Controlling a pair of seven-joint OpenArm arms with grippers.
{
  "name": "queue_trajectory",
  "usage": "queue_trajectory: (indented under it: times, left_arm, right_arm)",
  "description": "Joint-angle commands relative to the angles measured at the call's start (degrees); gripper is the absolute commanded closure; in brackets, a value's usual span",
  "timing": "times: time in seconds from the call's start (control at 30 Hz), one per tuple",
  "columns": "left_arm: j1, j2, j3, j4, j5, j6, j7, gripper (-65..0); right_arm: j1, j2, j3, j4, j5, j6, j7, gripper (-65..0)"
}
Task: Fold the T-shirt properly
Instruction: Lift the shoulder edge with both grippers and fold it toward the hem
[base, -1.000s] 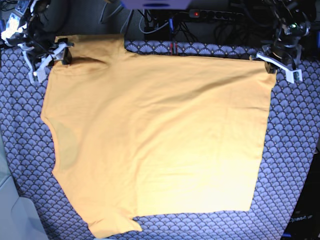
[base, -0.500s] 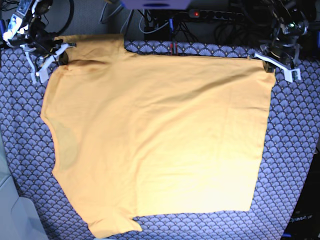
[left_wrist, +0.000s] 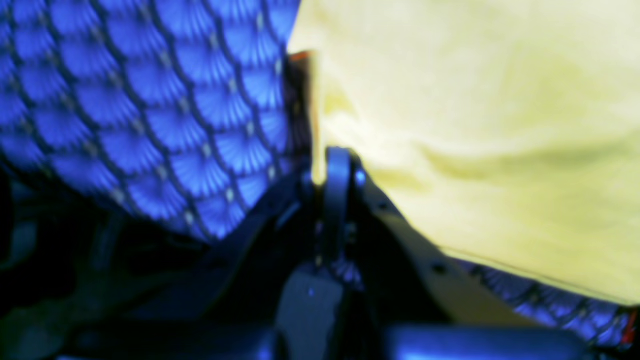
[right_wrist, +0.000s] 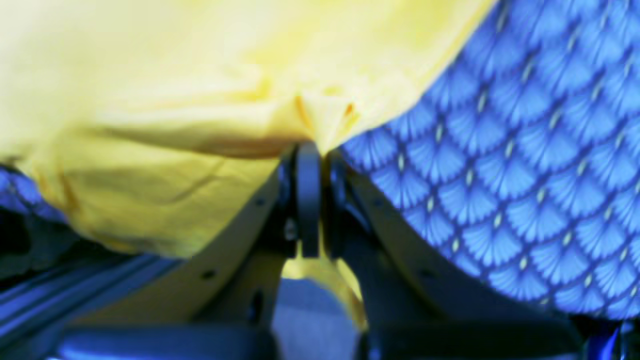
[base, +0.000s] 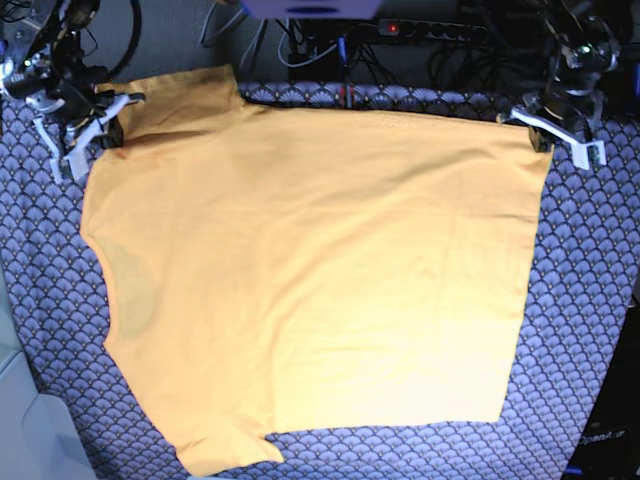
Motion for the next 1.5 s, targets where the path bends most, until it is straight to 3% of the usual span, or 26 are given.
queue_trajectory:
  times: [0.0,0.23,0.43,0.67,0.93,1.17,1.47]
  left_arm:
    - [0.01,-0.40,-0.24,1.79,-0.58,-0.07,-0.93,0.0]
    - [-4.12,-0.92,-0.42,3.64,-0.41,-0.07,5.32,0.0]
    - [-9.04,-1.28,-0.42,3.28,-0.23,0.02,6.11,0.0]
    - [-16.34,-1.45,-0.33,2.41,-0.14,0.02,10.94,0.0]
    - [-23.11,-2.68,-0.07,-4.63,-0.14,0.37,11.03,0.0]
    - [-29.44,-4.88,0.02,-11.92,-0.14,0.46,10.68,0.0]
    - [-37.09,-6.55,0.02,-21.86,-0.14,0.46,10.41,0.0]
  right_arm:
    - [0.34,0.54,0.27,0.99,0.04,0.36,-0.54,0.0]
    - [2.36,0.80,0.27,1.16,0.04,0.36,-1.77,0.0]
    - [5.17,0.80,-0.09,1.16,-0.05,0.36,-1.77,0.0]
    - [12.56,1.86,-0.70,0.99,-0.32,0.36,-5.38,0.0]
    - [21.87,2.47,-2.99,0.64,-0.49,0.36,-9.07,0.0]
    - [29.61,3.88,-7.29,-8.42,-0.49,0.36,-8.45,0.0]
    - [37.26,8.01,-10.46,-22.40,-0.49,0.36,-2.04,0.0]
